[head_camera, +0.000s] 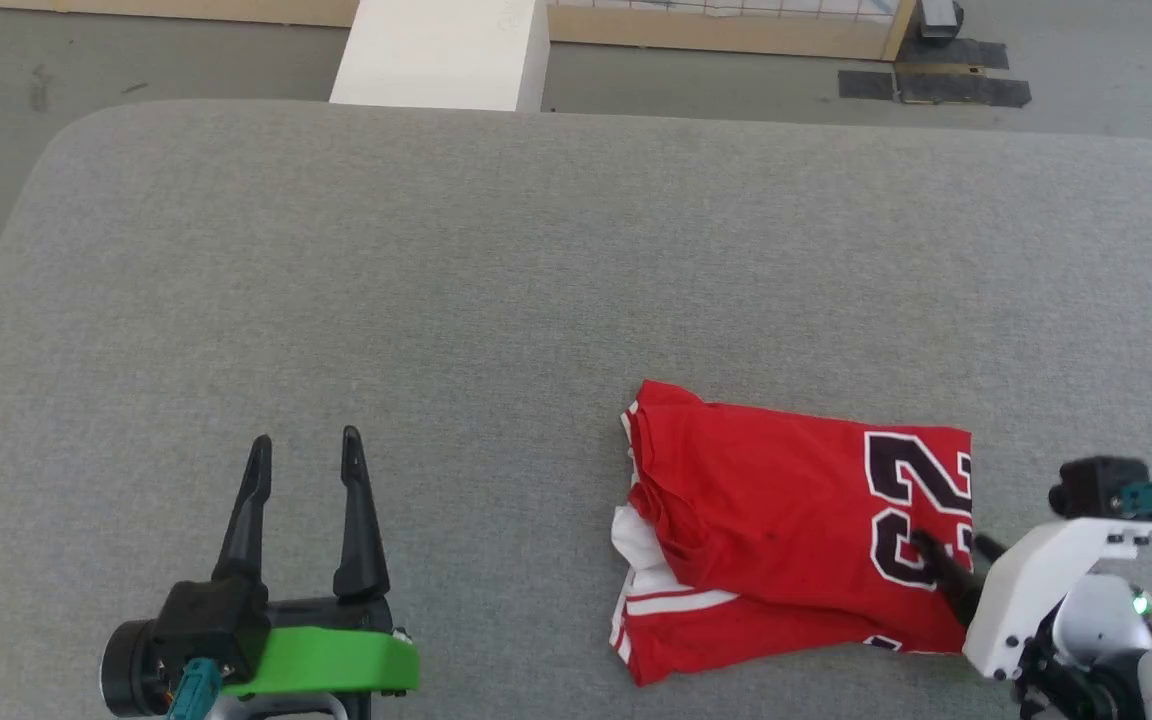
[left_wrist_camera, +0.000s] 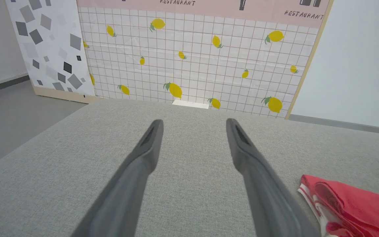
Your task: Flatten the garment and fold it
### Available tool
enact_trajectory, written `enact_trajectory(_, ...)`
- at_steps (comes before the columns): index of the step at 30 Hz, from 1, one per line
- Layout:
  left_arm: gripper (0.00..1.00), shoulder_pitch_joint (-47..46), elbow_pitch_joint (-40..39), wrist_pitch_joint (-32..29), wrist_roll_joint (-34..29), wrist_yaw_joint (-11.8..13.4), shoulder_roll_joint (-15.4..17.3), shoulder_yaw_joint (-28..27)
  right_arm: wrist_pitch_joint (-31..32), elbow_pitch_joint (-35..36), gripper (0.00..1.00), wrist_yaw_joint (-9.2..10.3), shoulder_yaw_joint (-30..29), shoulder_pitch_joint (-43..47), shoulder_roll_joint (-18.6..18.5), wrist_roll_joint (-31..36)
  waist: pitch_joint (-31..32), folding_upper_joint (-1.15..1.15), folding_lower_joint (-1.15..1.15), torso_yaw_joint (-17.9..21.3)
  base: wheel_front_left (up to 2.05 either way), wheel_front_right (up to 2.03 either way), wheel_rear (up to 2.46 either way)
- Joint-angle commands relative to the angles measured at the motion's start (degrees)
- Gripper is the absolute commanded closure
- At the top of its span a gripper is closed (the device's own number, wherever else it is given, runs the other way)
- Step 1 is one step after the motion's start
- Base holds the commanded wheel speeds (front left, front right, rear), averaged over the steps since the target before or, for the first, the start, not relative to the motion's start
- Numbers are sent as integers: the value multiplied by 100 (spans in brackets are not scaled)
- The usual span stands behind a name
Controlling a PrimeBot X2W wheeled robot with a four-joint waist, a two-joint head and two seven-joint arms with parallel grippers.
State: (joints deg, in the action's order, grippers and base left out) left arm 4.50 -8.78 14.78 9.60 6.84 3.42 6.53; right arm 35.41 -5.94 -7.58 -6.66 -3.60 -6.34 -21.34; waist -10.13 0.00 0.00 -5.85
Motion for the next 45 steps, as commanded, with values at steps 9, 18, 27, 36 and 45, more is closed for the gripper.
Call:
enact_trajectory(9,0,-111,85,22,-55,-87,19,61,-6,-806,100,9,-345,-314,289,193,89,0,0,-115,0,0,0)
enact_trajectory(18,0,-56,111,21,-70,-90,117,51,-132,-705,100,9,-76,-678,223,145,316,0,0,341,0,0,0)
enact_trajectory(27,0,-81,93,8,-52,-46,173,23,50,-699,100,9,29,-1256,-505,361,366,0,0,1022,0,0,0)
enact_trajectory(36,0,-185,36,-14,-85,3,200,70,4,-869,100,9,352,-1855,-1511,459,212,0,0,1627,0,0,0)
enact_trajectory(45,0,-596,-217,-126,-313,29,347,153,-272,-1056,100,9,444,-2494,-2375,266,-569,0,0,1921,0,0,0)
